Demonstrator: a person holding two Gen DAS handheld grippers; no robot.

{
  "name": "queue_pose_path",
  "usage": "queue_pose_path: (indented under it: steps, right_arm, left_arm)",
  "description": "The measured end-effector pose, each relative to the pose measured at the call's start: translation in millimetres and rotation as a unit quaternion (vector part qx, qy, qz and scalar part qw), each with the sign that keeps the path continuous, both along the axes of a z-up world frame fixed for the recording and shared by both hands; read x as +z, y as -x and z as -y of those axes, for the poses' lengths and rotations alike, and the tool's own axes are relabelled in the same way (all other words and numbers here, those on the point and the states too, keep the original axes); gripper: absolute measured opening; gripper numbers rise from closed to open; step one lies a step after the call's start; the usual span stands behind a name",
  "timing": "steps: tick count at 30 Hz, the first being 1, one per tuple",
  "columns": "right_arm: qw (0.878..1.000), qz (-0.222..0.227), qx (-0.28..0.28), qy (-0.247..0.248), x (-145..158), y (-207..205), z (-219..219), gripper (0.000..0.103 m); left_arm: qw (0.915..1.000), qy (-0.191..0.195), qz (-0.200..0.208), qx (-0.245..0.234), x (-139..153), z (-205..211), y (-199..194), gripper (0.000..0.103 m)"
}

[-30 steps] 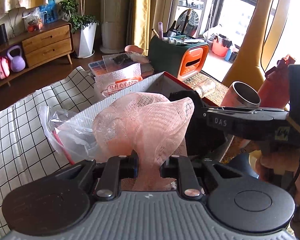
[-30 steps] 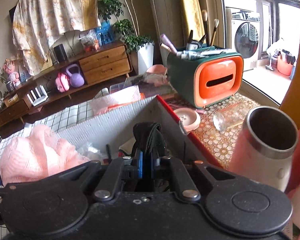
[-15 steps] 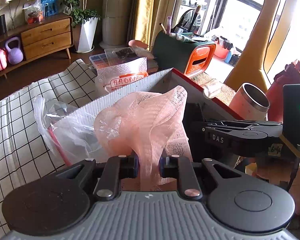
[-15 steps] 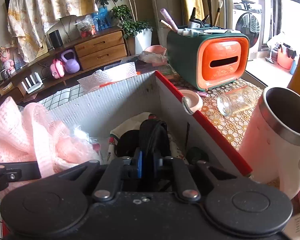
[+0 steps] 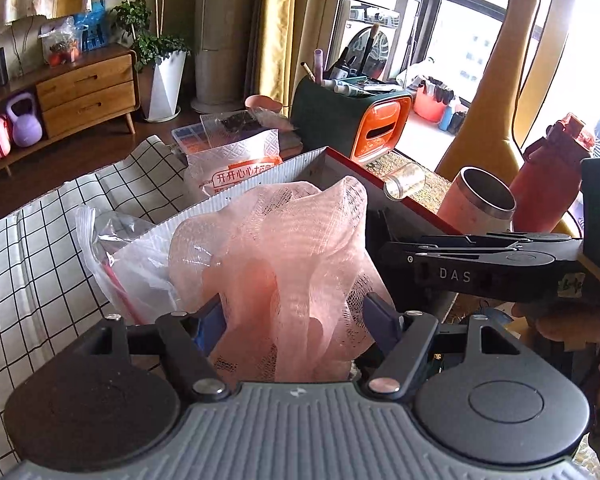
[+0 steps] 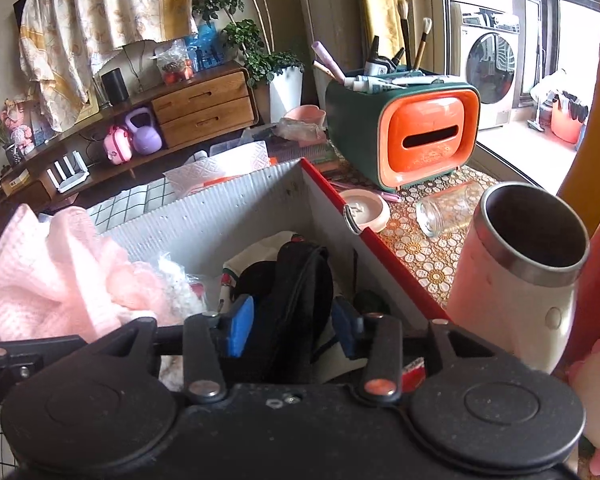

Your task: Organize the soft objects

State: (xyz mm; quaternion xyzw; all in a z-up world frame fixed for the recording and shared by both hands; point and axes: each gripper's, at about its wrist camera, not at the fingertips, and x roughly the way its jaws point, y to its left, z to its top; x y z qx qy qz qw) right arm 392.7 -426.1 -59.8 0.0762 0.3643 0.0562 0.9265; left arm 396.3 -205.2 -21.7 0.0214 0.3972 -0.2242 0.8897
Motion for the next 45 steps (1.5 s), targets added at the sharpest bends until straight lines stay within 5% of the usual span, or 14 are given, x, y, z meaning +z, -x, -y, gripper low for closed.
queue_pose_path:
  steps: [20,45]
  right_arm:
    - [0.997,0.052,0.048,-0.023,50.3,73.7,-4.5,0.08]
    - [0.983,0.141,0.113,-0.028,80.6,170.3,-24.3,0.103]
  left_arm:
    - [0.9995,0.002,0.024,0.021,32.0,-21.0,43.6,0.073]
    - [0.9972,0.013,0.061,0.04,45.9,-61.3,127.3,0.089]
